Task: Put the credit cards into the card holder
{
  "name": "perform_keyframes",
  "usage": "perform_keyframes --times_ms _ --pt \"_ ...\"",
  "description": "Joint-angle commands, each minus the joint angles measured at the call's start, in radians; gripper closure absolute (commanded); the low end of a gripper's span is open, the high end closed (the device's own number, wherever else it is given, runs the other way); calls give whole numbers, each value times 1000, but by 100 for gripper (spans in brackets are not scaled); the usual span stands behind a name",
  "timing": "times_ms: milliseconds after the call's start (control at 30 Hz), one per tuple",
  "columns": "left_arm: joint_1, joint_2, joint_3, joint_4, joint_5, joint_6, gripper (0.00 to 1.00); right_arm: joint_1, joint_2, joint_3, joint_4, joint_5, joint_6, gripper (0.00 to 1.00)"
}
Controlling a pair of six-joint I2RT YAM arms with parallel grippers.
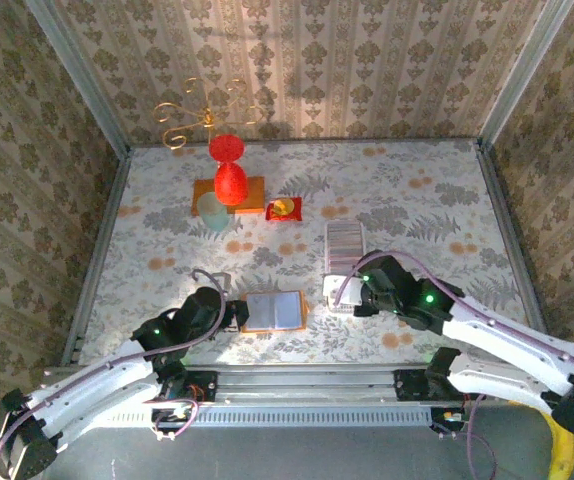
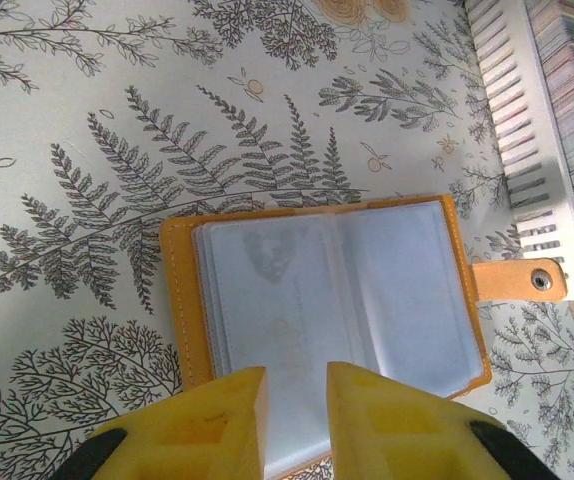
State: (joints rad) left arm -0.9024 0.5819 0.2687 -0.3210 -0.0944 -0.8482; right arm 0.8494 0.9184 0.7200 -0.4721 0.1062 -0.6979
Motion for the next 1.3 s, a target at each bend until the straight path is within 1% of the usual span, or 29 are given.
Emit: perform_keyframes --times_ms 0,133,167,233,300,367,400,467,533,667,733,967,1267 --pt "3 4 -6 0 -25 -27 75 6 -73 25 63 -98 378 100" --pt "4 12 -6 1 -28 -41 70 5 -83 -15 233 -113 861 100" --pt "6 16 -6 1 -26 -44 68 5 -61 -11 249 -114 992 100" --pt "6 27 -3 -1 -24 -49 65 5 1 13 247 -139 1181 100" --pt "6 40 -2 2 -19 -55 63 7 79 32 267 -195 1323 100" --pt "7 57 0 7 -15 -60 60 20 161 19 356 -239 1461 100" --pt "5 67 0 8 -12 -62 59 34 192 10 399 -237 1509 100" --pt "8 89 2 16 -6 -65 57 68 258 -13 487 -190 1605 100" --pt "7 110 7 22 2 -65 54 87 317 -17 535 -169 1660 100" --pt "7 148 14 27 10 -69 46 101 410 -5 540 -124 1722 100" --pt "7 164 12 33 11 -68 44 105 446 -18 582 -125 1747 100" --pt "7 210 21 57 29 -61 43 117 565 -3 618 -133 1774 100" --pt "6 282 37 74 47 -54 43 125 636 -4 675 -129 1798 100"
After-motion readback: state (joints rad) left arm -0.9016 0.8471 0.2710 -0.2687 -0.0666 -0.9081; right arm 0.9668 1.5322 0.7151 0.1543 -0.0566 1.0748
